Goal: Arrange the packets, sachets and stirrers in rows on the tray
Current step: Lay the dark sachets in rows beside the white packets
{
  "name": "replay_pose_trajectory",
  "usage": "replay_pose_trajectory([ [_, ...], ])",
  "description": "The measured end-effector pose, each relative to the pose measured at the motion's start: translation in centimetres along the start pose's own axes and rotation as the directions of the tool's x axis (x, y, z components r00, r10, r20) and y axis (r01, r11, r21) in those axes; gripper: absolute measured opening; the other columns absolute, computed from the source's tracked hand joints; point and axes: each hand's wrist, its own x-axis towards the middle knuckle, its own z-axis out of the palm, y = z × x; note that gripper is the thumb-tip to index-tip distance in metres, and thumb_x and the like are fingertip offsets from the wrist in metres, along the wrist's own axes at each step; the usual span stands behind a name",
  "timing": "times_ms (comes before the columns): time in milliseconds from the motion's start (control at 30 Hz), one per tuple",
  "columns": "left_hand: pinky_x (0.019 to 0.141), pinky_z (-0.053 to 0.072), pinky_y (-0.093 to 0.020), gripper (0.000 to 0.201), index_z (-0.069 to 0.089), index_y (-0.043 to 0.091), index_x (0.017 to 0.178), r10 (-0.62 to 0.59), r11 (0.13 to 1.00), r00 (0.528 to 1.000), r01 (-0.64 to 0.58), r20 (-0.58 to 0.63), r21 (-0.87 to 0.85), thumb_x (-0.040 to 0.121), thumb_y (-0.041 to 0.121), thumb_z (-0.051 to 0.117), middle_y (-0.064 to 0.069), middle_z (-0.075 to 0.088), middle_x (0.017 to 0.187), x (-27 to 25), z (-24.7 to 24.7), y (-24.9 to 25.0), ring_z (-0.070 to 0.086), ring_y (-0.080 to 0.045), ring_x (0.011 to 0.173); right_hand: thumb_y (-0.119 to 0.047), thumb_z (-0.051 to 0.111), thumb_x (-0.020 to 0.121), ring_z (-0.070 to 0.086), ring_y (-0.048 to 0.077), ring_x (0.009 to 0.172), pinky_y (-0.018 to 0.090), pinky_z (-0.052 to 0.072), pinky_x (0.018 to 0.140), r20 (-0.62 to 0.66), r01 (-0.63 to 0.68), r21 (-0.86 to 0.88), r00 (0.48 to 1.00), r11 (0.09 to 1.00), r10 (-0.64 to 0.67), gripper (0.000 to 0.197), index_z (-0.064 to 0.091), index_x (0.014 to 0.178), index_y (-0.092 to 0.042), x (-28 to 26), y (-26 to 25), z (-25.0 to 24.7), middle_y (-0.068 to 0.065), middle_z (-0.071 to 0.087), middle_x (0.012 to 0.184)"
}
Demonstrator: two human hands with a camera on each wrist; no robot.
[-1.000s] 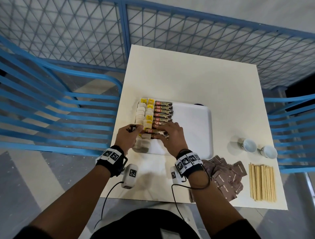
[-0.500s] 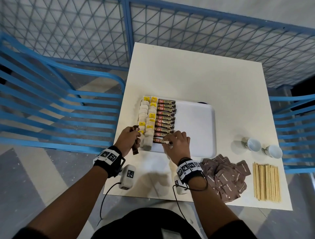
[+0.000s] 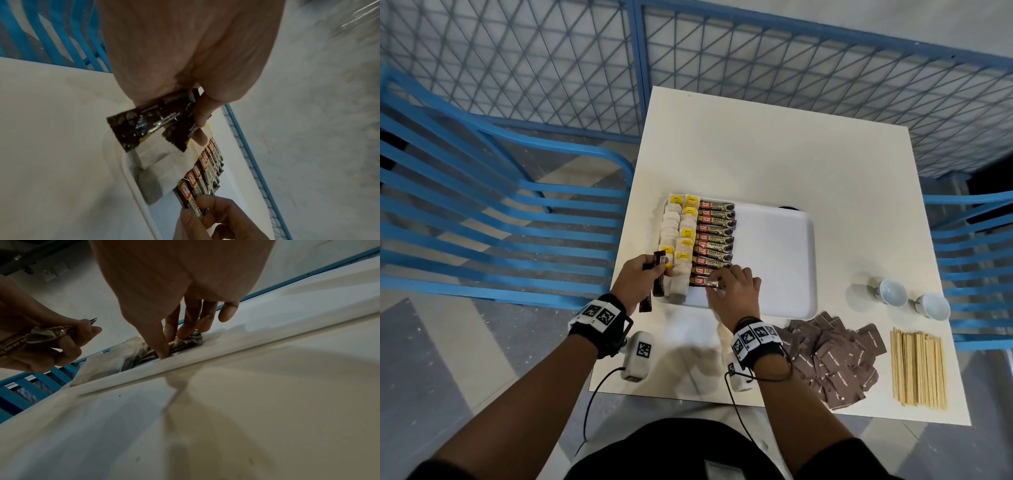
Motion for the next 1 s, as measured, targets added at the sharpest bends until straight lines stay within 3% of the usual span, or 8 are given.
replay_pose_trajectory([
  [100,0.091,0.051,-0.031,0.015,0.07,0.004,0.106,0.011,1.0,1.0,-0.01,0.024,-0.019,0.102,0.008,0.056,-0.002,0.076,0.092,-0.2,0.0,0.1,0.067,-0.011,0.096,-0.033,0.074,0.076,0.054,0.023,0.096,0.039,0.034,0.081,0.017,-0.005,-0.002,1.0,1.0,0.005,0.021,0.067,0.095,-0.028,0.1,-0.1,0.2,-0.006,0.062,0.097],
  [267,0.055,0.051,-0.021,0.019,0.066,0.006,0.119,-0.075,0.979,0.996,0.082,0.044,-0.187,0.102,0.011,0.058,-0.005,0.069,0.092,-0.6,0.7,0.8,0.064,-0.011,0.072,-0.038,0.07,0.077,0.05,0.02,0.095,0.038,0.035,0.082,-0.015,0.002,0.023,1.0,1.0,-0.002,0.03,0.065,0.105,-0.028,0.1,-0.4,-0.5,-0.007,0.06,0.097],
  [400,0.052,0.052,-0.021,0.026,0.065,0.004,0.125,-0.112,0.958,0.993,0.12,0.047,-0.26,0.102,0.014,0.059,-0.006,0.066,0.09,-0.4,1.2,0.7,0.062,-0.009,0.061,-0.036,0.067,0.088,0.053,0.015,0.088,0.033,0.042,0.078,0.024,0.034,0.323,0.999,0.946,-0.044,0.018,0.067,0.101,-0.024,0.5,-2.4,-1.9,-0.007,0.062,0.089],
  [533,0.046,0.05,-0.021,0.022,0.066,0.009,0.121,-0.125,0.952,0.991,0.133,0.046,-0.276,0.103,0.017,0.057,-0.008,0.067,0.093,-0.9,2.1,1.2,0.065,-0.01,0.062,-0.043,0.064,0.093,0.066,0.012,0.08,0.023,0.049,0.072,0.329,-0.191,0.577,0.944,0.794,-0.012,0.024,0.068,0.099,-0.02,1.3,-5.7,-3.1,-0.002,0.072,0.087],
  [600,0.041,0.04,-0.019,0.02,0.065,0.012,0.12,-0.114,0.961,0.992,0.123,0.053,-0.246,0.103,0.019,0.058,-0.004,0.068,0.082,-1.2,2.2,1.4,0.061,-0.011,0.054,-0.04,0.067,0.092,0.071,0.011,0.077,0.023,0.054,0.066,0.412,-0.274,0.621,0.911,0.735,-0.009,0.026,0.068,0.1,-0.016,1.4,-6.5,-3.2,0.002,0.075,0.087],
  [700,0.038,0.022,-0.017,0.019,0.064,0.015,0.12,-0.099,0.974,0.992,0.113,0.077,-0.198,0.103,0.018,0.057,0.002,0.054,0.063,-1.1,1.9,1.6,0.035,-0.006,0.038,-0.023,0.067,0.095,0.071,0.01,0.065,0.015,0.049,0.055,0.431,-0.339,0.69,0.902,0.639,0.014,0.019,0.066,0.101,-0.005,1.7,-6.6,-3.3,0.009,0.076,0.087],
  [833,0.041,0.018,-0.02,0.017,0.064,0.02,0.113,-0.121,0.941,0.984,0.154,0.127,-0.301,0.103,0.014,0.052,-0.002,0.041,0.071,-0.9,1.0,1.2,0.024,-0.009,0.044,-0.022,0.062,0.097,0.073,0.018,0.07,0.022,0.048,0.054,0.468,-0.405,0.705,0.882,0.582,0.046,0.014,0.062,0.1,-0.008,2.0,-6.4,-3.2,0.01,0.077,0.09],
  [1000,0.041,0.017,-0.018,0.023,0.055,0.019,0.089,-0.14,0.892,0.976,0.198,0.168,-0.406,0.093,0.002,0.04,-0.001,0.05,0.07,-1.6,0.8,1.9,0.025,-0.011,0.042,-0.02,0.062,0.098,0.068,0.012,0.067,0.013,0.044,0.053,0.469,-0.405,0.695,0.881,0.595,0.052,0.018,0.064,0.111,-0.009,2.1,-6.0,-3.2,0.008,0.075,0.1],
])
